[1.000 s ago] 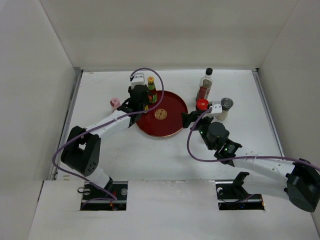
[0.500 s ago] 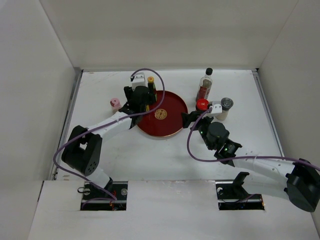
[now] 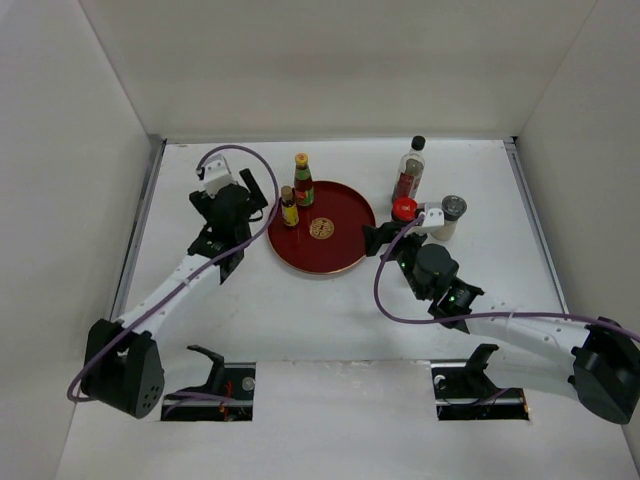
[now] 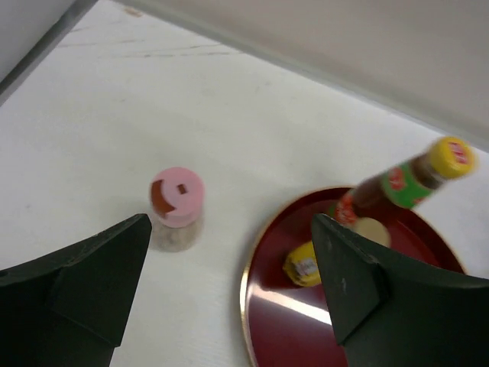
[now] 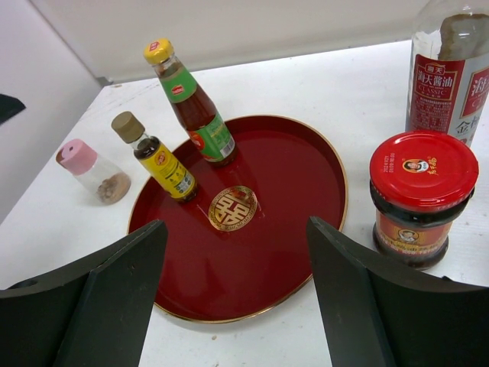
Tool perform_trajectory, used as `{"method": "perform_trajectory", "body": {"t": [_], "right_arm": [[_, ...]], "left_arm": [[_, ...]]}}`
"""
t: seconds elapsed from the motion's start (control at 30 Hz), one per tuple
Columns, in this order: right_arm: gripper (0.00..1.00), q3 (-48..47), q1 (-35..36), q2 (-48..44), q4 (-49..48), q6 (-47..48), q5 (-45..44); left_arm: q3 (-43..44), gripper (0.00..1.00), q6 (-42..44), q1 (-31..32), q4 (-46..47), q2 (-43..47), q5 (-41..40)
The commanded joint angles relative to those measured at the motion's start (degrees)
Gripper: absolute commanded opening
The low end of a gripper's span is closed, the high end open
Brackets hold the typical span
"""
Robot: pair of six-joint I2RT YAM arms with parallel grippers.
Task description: Organize the condiment bottles
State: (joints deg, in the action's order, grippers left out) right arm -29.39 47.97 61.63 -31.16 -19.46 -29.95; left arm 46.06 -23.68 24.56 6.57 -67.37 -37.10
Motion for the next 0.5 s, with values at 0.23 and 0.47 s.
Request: {"method": "perform_trajectory", "body": {"t": [0.23, 0.47], "right_arm": [[0.8, -1.1, 0.2, 1.5, -3.3, 0.0, 0.7], [0.81, -1.3, 0.2, 1.7, -3.3, 0.1, 0.7]], "left_arm": [[4.0, 0.83, -3.0, -8.9, -1.6, -15.1, 2.0], [7.9, 0.8, -2.8, -11.4, 0.5, -22.7, 2.6]]}}
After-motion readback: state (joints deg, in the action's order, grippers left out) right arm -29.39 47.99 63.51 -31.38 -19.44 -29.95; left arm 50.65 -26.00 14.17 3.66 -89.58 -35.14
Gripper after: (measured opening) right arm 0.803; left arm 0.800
